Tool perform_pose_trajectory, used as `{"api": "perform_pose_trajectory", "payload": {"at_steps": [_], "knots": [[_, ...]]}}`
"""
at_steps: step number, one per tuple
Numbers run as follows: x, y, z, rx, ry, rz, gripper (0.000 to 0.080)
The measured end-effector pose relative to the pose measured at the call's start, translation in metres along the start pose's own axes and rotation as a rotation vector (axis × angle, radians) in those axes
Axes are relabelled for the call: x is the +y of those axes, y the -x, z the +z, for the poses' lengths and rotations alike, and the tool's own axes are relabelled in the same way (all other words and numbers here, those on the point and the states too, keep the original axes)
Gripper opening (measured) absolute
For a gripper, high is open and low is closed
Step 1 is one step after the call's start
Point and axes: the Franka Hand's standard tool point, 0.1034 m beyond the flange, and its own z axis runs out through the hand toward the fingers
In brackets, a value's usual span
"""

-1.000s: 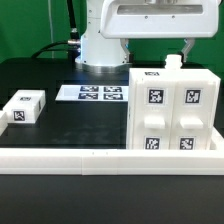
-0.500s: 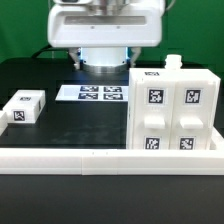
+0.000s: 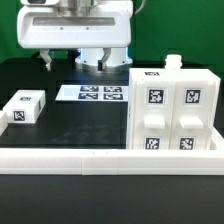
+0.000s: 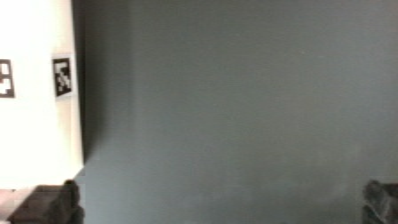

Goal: Assemble cabinet

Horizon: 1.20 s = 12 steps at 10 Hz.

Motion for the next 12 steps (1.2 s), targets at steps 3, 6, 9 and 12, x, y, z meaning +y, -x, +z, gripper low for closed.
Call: {"api": "perform_pose_trajectory", "payload": {"at_steps": [3, 6, 9, 12], "knots": [[0.075, 0.028, 0.025, -0.003, 0.02, -0.05, 0.0797], [0.101, 0.03, 0.026, -0.002, 0.029, -0.067, 0.0797], [0.09, 0.016, 0.05, -0.033, 0.031, -0.016, 0.0797], [0.068, 0.005, 0.054, -0.047, 0.031, 0.018, 0.0797]]}}
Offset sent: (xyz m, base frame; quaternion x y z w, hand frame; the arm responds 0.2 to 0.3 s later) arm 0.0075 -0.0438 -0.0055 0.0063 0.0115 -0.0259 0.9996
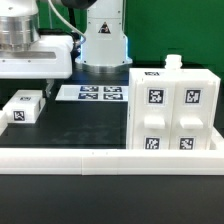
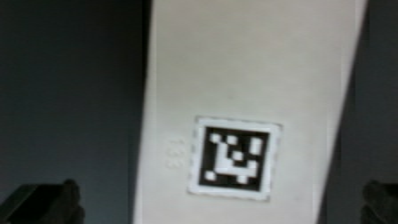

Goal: Assemble cabinet

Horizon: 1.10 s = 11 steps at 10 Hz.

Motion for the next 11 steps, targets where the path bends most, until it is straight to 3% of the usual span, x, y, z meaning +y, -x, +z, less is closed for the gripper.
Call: {"api": "perform_pose_trajectory", "payload": {"at_steps": [6, 8, 11], "knots": [[-0.003, 0.011, 0.016, -0.006, 0.007, -0.054, 0.0797], [-0.002, 0.011, 0.016, -0.002, 0.009, -0.062, 0.0554], [-0.003, 0.011, 0.016, -0.002, 0.009, -0.062, 0.0558]]}}
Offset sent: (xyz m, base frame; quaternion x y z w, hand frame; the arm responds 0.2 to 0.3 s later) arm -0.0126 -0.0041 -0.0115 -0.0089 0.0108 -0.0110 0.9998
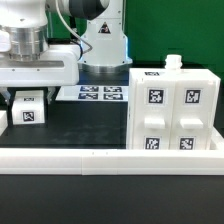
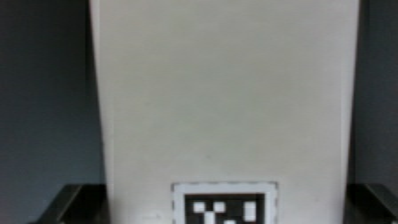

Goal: Assemble cabinet

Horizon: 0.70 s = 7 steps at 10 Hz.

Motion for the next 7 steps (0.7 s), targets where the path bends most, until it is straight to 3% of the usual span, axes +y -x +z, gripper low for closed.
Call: {"api": "perform_pose_trajectory", "payload": {"at_steps": [2, 3, 4, 5, 6, 7], "knots": [[-0.001, -0.001, -0.001, 0.0, -0.001, -0.002, 0.056], [-0.013, -0.005, -0.024, -0.011, -0.022, -0.005, 0.056], [-0.022, -0.011, -0.057, 0.008, -0.037, -0.015, 0.056], [-0.03, -0.017, -0.085, 0.046, -0.037, -0.012, 0.056], [-0.045, -0.024, -0.103, 0.061, -0.025, -0.026, 0.056], [-0.07, -0.033, -0.126, 0.078, -0.03, 0.013, 0.056]]}}
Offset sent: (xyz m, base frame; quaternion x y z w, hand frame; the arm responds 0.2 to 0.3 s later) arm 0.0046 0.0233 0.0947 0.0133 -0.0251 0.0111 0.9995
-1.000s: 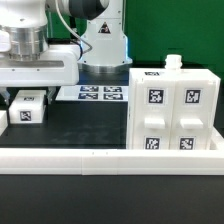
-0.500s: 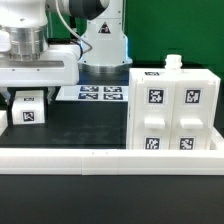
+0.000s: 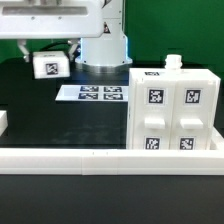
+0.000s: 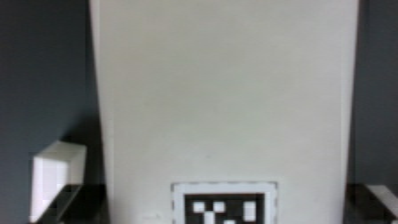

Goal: Assemble cabinet

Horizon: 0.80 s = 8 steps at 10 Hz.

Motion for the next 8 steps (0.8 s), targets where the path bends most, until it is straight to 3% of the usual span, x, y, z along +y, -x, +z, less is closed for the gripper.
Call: {"api": "perform_pose_trajectory", "payload": {"at_steps": [1, 2, 3, 8], "knots": [[-0.026, -0.015, -0.018, 0.0, -0.002, 0.063, 0.056], [-0.046, -0.042, -0.032, 0.001, 0.003, 0.108, 0.056], [-0.056, -0.062, -0.031, 0.002, 0.012, 0.147, 0.056], [-0.064, -0.068, -0.031, -0.003, 0.007, 0.14, 0.056]]}}
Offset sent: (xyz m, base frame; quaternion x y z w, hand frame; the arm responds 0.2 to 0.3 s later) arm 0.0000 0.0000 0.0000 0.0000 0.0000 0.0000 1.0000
